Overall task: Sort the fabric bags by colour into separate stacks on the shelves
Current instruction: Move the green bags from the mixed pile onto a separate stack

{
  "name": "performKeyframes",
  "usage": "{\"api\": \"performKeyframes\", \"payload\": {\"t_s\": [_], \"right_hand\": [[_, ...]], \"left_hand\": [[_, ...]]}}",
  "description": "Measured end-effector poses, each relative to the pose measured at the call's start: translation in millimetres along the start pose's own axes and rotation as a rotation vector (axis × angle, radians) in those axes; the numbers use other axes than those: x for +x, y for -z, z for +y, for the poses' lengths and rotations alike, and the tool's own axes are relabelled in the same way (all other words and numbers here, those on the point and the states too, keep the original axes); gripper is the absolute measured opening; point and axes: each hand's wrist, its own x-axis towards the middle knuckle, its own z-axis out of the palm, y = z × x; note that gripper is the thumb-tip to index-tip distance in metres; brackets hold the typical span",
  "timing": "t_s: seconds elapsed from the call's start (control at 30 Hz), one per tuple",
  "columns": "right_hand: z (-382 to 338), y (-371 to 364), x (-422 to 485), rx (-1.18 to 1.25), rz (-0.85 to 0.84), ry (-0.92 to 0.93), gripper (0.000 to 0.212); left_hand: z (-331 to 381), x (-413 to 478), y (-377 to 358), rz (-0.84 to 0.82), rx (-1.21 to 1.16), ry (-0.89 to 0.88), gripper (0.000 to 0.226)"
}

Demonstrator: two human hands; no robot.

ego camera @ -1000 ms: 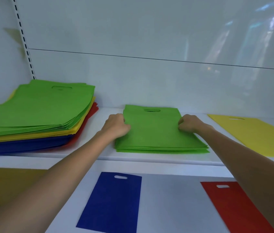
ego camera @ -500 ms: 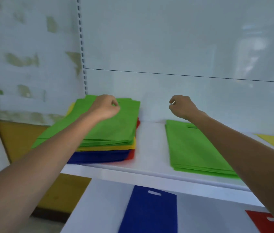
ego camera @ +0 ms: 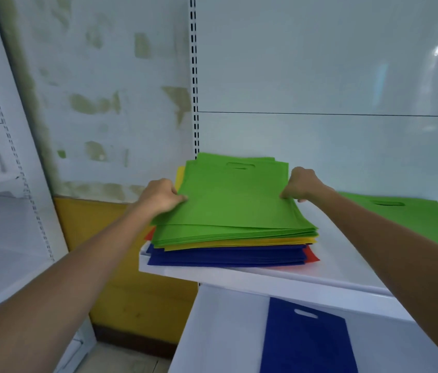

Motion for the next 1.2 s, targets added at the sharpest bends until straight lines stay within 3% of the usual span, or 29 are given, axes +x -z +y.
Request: {"api": "performKeyframes", "payload": {"t_s": [0.1, 0.23, 0.53, 0.63, 0.8, 1.2], "right_hand": [[-2, -4, 4, 0.102, 0.044, -0.055, 0.024], [-3, -14, 7, 0.162, 0.14, -0.059, 0.013], [6, -1, -11, 0.19, 0.418, -0.034, 0.024], [26, 24, -16, 0.228, 0.494, 0.004, 0.034], [89, 76, -24, 0.154, 0.568, 0.008, 0.033], [244, 157, -65, -0.044, 0.465, -0.028, 0.036]], "left_hand": [[-1, 9, 1, 0.011, -0.047, 0.0, 0.032], [1, 12, -3, 0.192, -0.056, -0.022, 0.036], [32, 3, -1, 0.406, -0.074, -0.201, 0.022], [60, -4, -3, 0.38, -0.105, -0.242, 0.021], [131, -20, -22, 0.349, -0.124, -0.325, 0.027], [272, -59, -111, 0.154, -0.229, -0.365, 0.026]]}}
